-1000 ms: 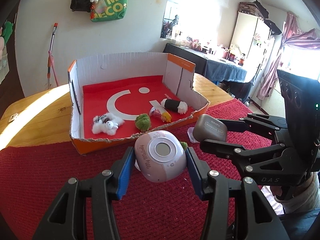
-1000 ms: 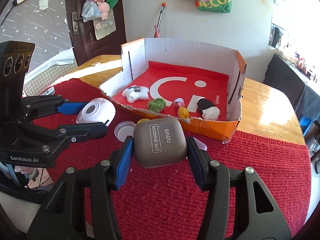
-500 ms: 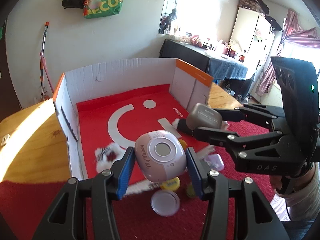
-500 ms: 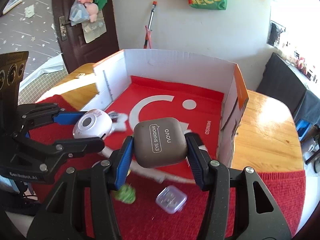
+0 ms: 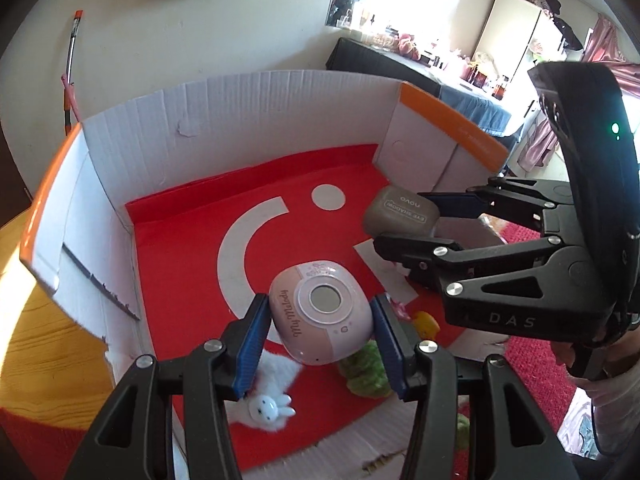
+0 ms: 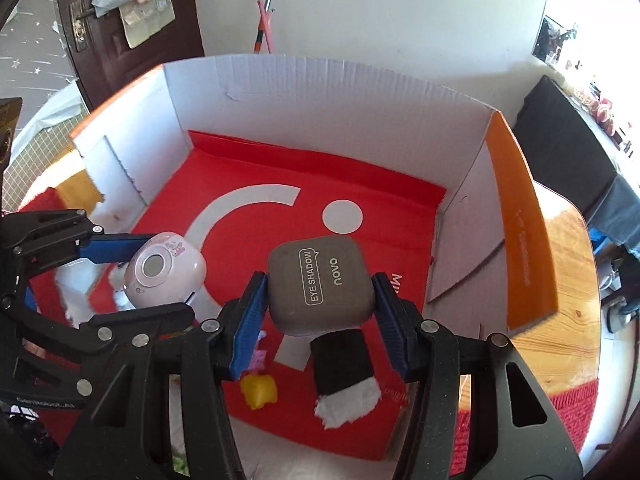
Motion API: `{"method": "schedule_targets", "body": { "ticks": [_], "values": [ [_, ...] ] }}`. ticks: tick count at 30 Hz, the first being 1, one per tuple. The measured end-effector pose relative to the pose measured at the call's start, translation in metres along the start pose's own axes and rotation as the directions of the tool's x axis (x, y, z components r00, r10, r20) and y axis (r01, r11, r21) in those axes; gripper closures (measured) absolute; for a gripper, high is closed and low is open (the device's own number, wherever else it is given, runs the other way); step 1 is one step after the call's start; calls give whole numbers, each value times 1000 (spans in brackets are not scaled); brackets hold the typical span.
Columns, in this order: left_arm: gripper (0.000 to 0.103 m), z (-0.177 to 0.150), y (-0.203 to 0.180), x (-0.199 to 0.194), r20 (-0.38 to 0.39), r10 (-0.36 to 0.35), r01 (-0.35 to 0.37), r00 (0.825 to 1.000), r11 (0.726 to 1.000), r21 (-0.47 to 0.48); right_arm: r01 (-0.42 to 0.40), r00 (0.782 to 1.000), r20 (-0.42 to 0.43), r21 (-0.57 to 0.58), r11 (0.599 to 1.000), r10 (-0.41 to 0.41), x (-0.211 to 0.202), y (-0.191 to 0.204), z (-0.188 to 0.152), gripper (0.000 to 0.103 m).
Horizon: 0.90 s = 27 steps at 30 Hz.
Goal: Organize objects
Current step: 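Carry speaker and eye-shadow case over the box and lower them onto the mat, then open both grippers to release speaker and case in the box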
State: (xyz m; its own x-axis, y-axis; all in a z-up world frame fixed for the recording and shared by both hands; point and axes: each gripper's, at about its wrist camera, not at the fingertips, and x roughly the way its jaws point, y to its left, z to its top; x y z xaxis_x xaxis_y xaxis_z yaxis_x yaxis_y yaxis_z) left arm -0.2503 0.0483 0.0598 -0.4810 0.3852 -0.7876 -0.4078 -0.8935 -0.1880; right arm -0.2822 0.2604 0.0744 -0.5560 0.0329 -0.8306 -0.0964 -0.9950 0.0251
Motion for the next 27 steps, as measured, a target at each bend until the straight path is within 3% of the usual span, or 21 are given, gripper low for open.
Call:
{"method": "schedule_targets", "body": {
  "ticks": [11,27],
  "values": [
    [50,8,13,27,-73,-44,42,996,999,-35,20,994,-104,-5,1000,-20,27,-5,7,52],
    [49,10,13,40,-110,-23,19,994,999,-34,18,983,-181,-19,1000,-21,32,-13,0,52]
  ]
}}
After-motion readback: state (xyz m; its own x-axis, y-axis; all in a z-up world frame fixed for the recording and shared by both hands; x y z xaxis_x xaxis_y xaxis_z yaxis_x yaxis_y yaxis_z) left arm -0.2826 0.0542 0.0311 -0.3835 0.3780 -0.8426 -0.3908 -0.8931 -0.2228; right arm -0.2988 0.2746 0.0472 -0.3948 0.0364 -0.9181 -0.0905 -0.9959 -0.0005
